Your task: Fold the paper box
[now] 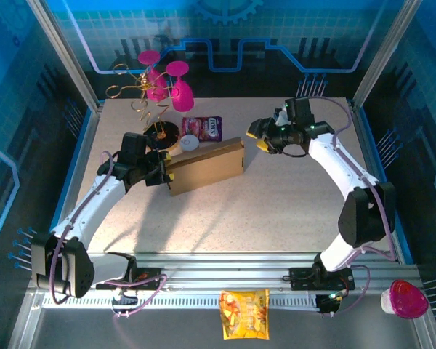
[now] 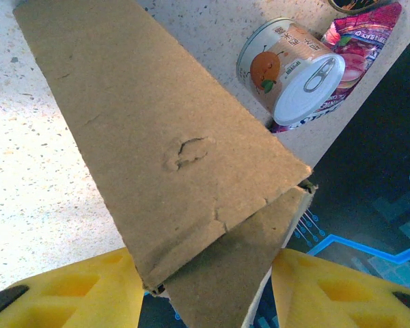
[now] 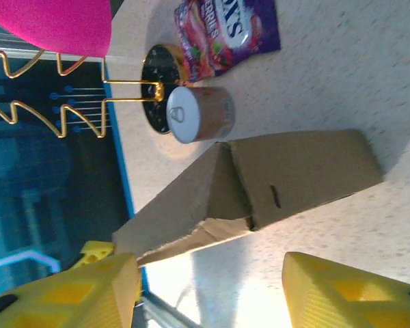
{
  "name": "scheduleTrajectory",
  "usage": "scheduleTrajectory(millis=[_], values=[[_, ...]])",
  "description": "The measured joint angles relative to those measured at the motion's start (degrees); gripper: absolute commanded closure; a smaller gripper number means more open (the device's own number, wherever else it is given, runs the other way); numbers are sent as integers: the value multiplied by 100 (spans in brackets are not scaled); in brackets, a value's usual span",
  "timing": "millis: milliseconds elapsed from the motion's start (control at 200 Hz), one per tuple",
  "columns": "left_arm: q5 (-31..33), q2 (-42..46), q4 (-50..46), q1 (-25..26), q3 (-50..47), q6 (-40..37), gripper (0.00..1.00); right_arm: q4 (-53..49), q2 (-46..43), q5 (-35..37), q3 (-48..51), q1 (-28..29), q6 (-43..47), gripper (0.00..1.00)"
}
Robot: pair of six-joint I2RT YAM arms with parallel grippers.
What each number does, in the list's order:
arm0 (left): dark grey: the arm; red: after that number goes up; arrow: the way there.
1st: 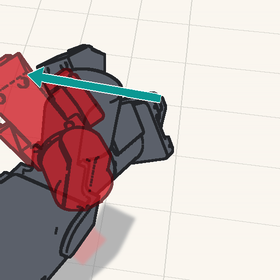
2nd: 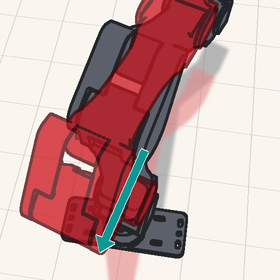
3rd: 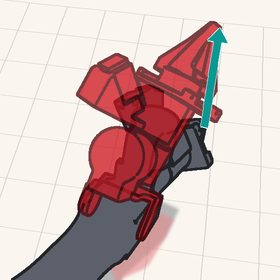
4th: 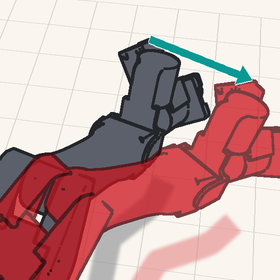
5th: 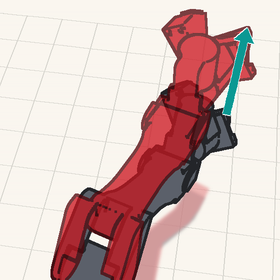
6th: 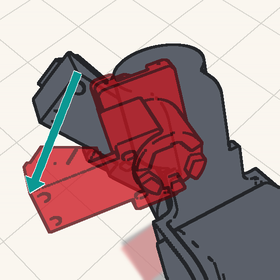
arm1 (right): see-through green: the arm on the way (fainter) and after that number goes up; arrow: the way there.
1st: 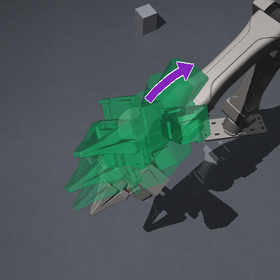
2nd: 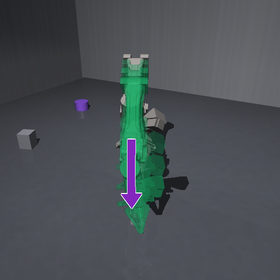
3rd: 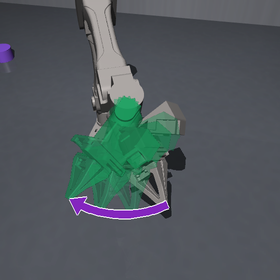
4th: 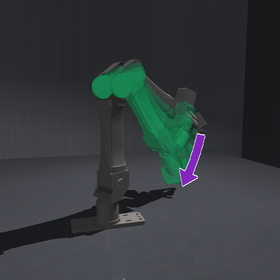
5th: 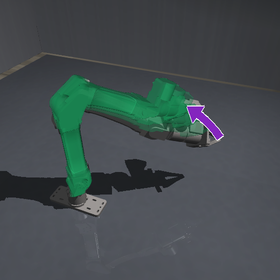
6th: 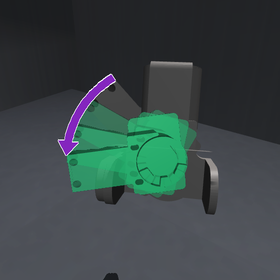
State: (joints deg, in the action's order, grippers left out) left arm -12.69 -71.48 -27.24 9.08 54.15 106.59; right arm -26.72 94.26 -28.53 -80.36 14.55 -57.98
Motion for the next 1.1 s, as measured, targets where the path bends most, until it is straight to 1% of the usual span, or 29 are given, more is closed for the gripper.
scheduleTrajectory(millis=[90,190,290,440,545,610,700,765,865,981,1101], values=[[0,0,0,0,0,0,49,511,144,-223,170,63,-857,40],[0,9,0,0,-2,0,48,872,310,-393,280,146,-1521,40],[0,9,0,0,-2,0,48,951,428,-494,286,208,-1882,40],[0,9,2,4,-7,0,48,1110,435,-507,387,214,-2118,42],[0,9,9,4,-7,0,47,1187,457,-535,431,190,-2218,51],[2,9,11,4,-7,0,44,1246,518,-544,437,184,-2258,55],[35,9,11,4,-9,4,40,1399,584,-592,490,162,-2306,66],[44,9,9,4,-11,-33,37,1471,590,-625,560,151,-2312,69],[44,9,-11,4,-13,-103,35,1550,590,-643,616,144,-2304,78],[42,20,-52,-2,-15,-192,33,1569,588,-647,649,136,-2302,79],[39,131,-173,-37,-15,-352,31,1554,588,-662,649,116,-2260,82]])
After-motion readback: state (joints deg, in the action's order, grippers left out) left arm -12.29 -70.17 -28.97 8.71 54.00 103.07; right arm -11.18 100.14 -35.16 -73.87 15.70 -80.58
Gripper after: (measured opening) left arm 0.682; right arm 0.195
